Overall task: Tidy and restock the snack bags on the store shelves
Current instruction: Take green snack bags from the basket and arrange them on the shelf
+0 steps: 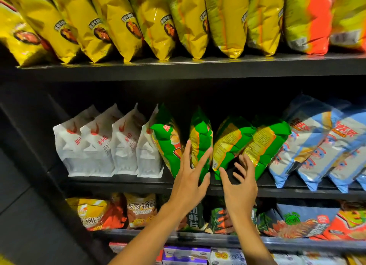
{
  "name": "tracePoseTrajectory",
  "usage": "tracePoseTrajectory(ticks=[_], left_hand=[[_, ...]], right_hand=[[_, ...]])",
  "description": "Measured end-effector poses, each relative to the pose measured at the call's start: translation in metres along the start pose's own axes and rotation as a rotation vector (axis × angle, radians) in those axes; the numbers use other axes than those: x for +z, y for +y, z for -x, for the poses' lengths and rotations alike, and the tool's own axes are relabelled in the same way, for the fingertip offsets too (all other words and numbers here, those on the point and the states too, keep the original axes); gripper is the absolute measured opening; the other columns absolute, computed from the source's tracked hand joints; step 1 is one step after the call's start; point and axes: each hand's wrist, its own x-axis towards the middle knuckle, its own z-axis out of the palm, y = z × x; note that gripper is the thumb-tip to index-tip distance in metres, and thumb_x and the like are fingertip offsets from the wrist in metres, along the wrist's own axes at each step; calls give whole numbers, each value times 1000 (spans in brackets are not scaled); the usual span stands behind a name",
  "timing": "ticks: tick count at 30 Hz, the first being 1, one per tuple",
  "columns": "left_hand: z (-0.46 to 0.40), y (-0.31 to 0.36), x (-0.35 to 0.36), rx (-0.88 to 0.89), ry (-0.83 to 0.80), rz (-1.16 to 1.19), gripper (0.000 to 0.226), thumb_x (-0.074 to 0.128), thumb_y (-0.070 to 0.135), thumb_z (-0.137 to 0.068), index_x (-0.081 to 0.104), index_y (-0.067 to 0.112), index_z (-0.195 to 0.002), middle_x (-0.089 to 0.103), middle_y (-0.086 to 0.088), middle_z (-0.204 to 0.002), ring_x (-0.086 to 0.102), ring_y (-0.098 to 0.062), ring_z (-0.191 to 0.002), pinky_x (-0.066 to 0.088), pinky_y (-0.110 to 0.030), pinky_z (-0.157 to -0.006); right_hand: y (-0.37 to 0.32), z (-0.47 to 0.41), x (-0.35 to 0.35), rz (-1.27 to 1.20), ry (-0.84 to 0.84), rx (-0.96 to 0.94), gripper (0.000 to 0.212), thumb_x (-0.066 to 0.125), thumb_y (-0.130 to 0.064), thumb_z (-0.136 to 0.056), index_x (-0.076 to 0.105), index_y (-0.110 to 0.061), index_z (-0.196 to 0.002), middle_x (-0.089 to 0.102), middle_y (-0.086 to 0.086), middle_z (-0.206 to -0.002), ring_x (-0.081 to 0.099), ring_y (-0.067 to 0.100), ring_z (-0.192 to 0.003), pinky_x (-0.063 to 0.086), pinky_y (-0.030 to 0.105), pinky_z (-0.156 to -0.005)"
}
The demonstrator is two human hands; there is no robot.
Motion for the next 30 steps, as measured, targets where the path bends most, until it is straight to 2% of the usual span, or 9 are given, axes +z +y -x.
tracePoseTrajectory(ticks=[3,6,10,13,17,21,26,30], left_hand=[[-10,6,7,34,33,-76,67,63,23,-101,33,36,-159,-17,-10,-171,-12,-30,-159,28,-51,-124],[-15,3,12,91,-3,-122,62,60,20,-102,37,29,-158,-14,-9,-172,-12,-32,-158,28,-58,-122],[-16,-4,12,119,-10,-86,61,59,16,-101,40,27,-157,-11,-7,-172,-10,-33,-159,28,-60,-121],[-14,-6,10,123,-20,-77,65,61,15,-100,36,29,-159,-13,-6,-172,-11,-32,-159,25,-58,-123],[-15,-6,6,120,-27,-58,69,62,16,-100,33,32,-160,-16,-4,-172,-13,-29,-159,22,-54,-125],[-14,-8,7,146,-30,-48,69,63,14,-98,34,31,-159,-12,-5,-172,-10,-30,-159,25,-59,-123],[-12,-15,9,203,-95,-49,70,61,12,-100,31,30,-161,-14,-9,-172,-14,-35,-158,26,-65,-120],[-11,-13,-4,256,-100,-53,71,61,13,-101,28,30,-161,-13,-11,-172,-14,-38,-157,19,-64,-123]], right_hand=[[5,2,3,11,30,-6,80,83,-21,-86,40,-29,-153,50,-11,-149,59,0,-117,54,34,-98],[7,2,6,42,17,9,82,83,-23,-86,37,-30,-154,47,-10,-152,58,6,-121,52,31,-99],[0,-1,18,135,53,45,92,85,-31,-84,28,-35,-156,48,-22,-147,61,4,-119,55,40,-100],[-3,-3,28,185,81,51,95,84,-30,-85,23,-40,-158,50,-19,-150,64,5,-113,58,43,-96],[-6,2,28,196,119,10,91,83,-29,-87,27,-42,-157,55,-21,-144,64,3,-114,59,34,-88],[-4,11,20,234,146,-15,93,85,-34,-83,29,-43,-156,56,-23,-139,64,-1,-111,57,31,-82],[-1,15,11,199,121,11,94,86,-40,-80,30,-45,-155,54,-29,-133,62,-2,-110,53,24,-82],[-8,22,0,138,127,18,91,86,-41,-80,32,-42,-154,49,-35,-127,56,-8,-110,50,26,-87]])
